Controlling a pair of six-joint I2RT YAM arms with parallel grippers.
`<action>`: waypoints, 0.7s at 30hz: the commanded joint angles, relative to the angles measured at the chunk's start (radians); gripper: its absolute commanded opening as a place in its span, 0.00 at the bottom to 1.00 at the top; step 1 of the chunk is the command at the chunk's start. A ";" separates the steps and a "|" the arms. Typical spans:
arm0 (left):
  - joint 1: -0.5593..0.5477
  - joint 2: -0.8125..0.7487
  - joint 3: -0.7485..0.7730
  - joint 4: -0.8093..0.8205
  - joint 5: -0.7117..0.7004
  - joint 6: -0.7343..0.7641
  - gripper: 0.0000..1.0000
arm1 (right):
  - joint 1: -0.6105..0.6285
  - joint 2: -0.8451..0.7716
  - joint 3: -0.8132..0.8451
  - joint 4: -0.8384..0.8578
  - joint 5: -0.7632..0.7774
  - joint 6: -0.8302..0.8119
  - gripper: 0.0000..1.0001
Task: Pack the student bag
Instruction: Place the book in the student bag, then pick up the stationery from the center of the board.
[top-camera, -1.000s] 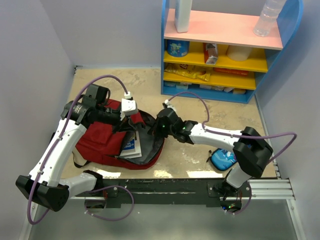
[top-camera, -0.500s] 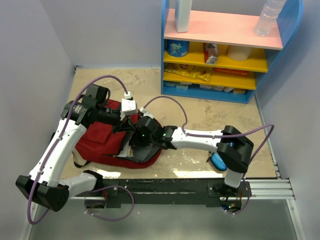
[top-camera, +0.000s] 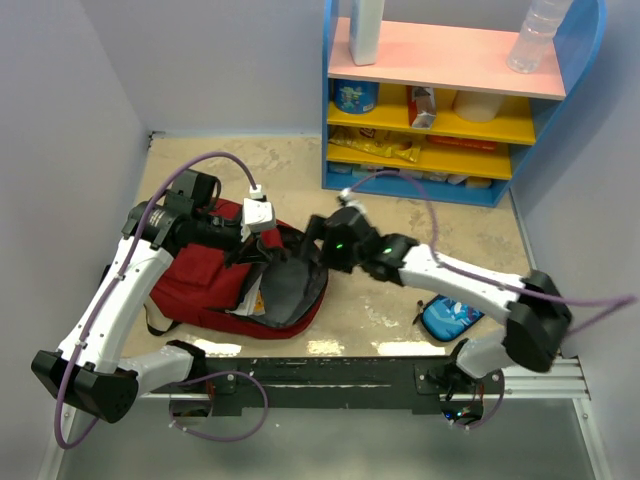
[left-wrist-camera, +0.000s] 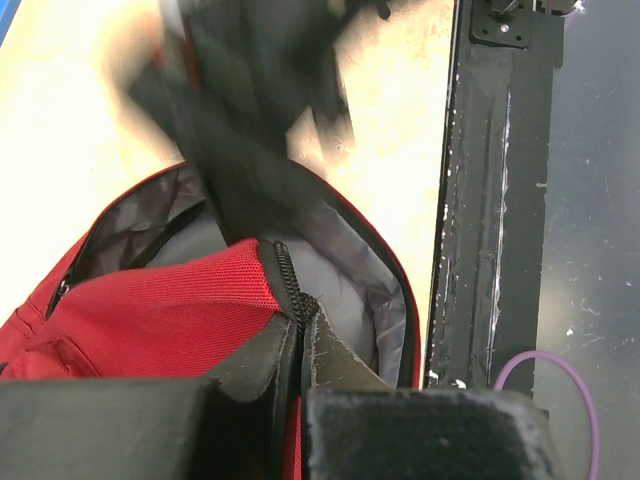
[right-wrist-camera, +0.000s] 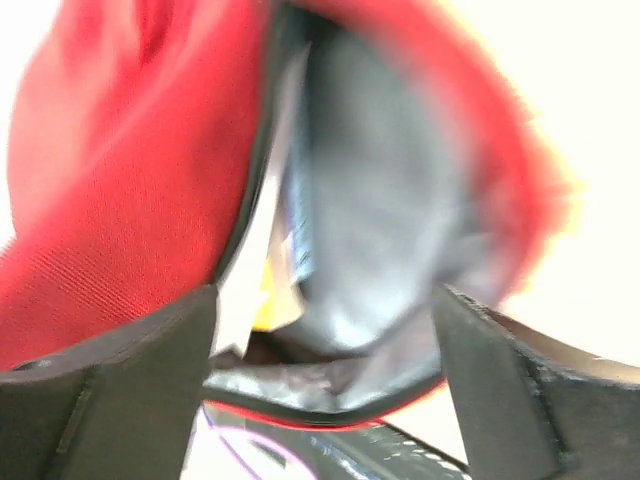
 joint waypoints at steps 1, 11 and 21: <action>-0.009 -0.022 0.039 0.036 0.053 0.022 0.00 | -0.208 -0.221 -0.058 -0.271 0.134 0.006 0.96; -0.009 -0.025 0.015 0.043 0.063 0.039 0.00 | -0.732 -0.444 -0.193 -0.658 0.268 -0.016 0.99; -0.009 -0.024 0.013 0.032 0.053 0.075 0.00 | -1.048 -0.356 -0.220 -0.698 0.332 -0.099 0.99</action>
